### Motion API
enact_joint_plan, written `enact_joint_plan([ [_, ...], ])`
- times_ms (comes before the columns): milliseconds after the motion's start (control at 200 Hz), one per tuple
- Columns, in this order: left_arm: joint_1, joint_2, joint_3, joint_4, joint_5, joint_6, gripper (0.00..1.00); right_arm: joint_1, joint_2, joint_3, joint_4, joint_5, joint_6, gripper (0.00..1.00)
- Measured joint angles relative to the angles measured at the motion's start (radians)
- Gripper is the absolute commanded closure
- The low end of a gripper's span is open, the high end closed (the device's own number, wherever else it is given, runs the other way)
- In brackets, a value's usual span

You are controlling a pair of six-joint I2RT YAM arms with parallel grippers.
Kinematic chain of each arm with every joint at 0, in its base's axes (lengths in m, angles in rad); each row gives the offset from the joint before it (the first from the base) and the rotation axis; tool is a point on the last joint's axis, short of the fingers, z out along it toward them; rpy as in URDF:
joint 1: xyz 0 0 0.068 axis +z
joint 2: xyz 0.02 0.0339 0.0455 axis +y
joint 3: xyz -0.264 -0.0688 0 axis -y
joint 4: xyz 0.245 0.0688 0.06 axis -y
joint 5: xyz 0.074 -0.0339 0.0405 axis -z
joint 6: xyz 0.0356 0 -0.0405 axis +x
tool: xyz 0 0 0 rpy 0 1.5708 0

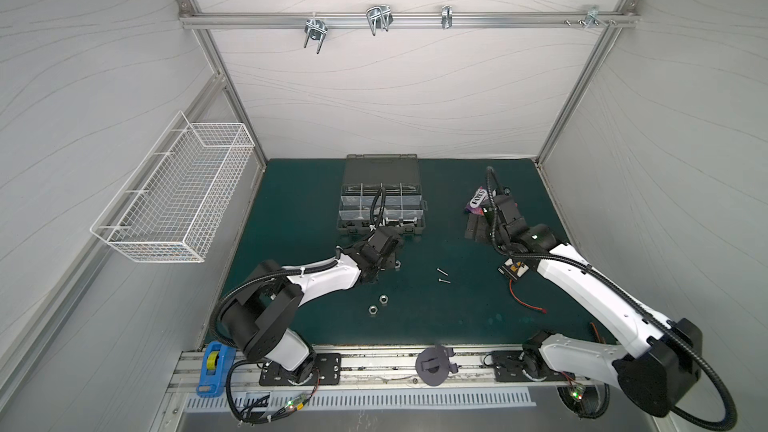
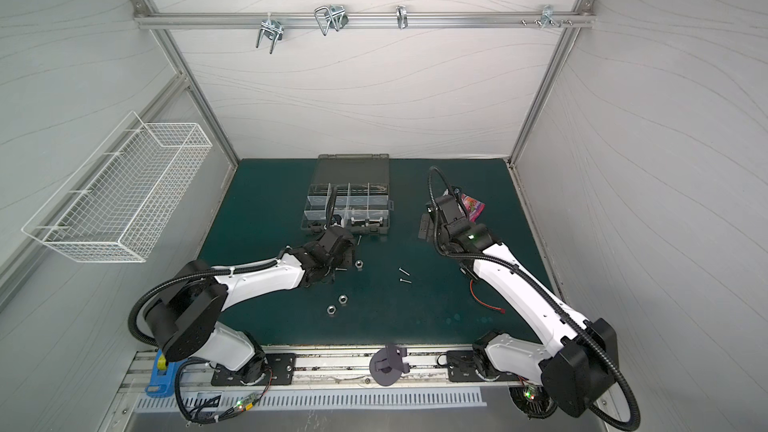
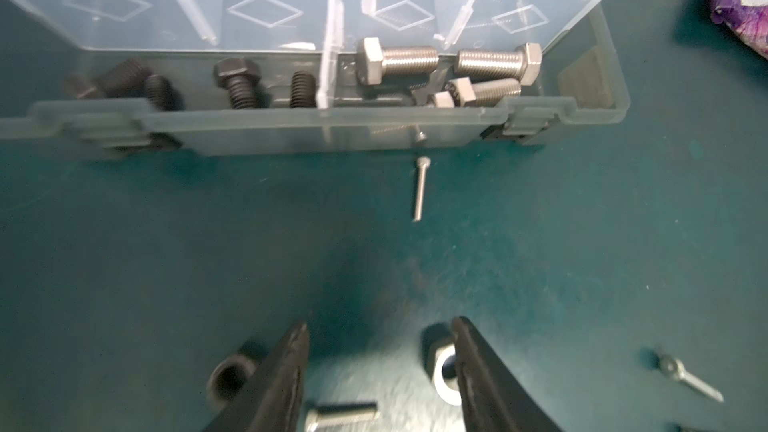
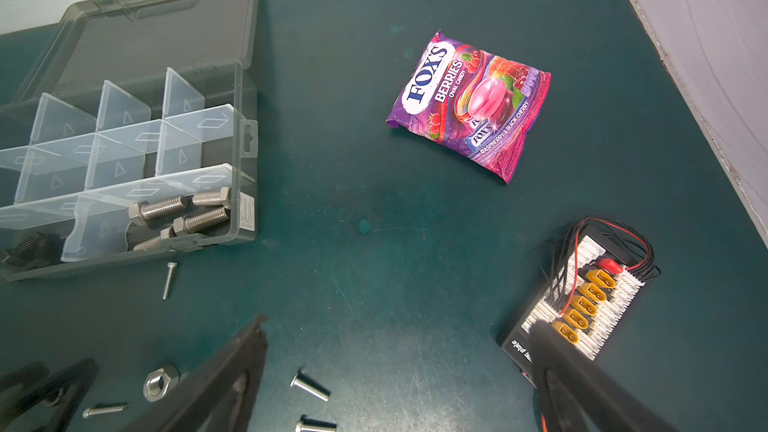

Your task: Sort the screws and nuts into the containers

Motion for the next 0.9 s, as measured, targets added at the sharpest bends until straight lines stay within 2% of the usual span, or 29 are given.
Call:
enact_joint_plan([
  [325,0.0,0.192,0.08,0.096,-0.023,0.02,0.48,-0.01,0.012,0.001,-0.001,0.0,0.0,0.01],
  [900,0.0,0.349,0.225,0.096,-0.026,0.048,0.56,-0.022,0.015,0.002,-0.001,0.0,-0.001,0.01],
])
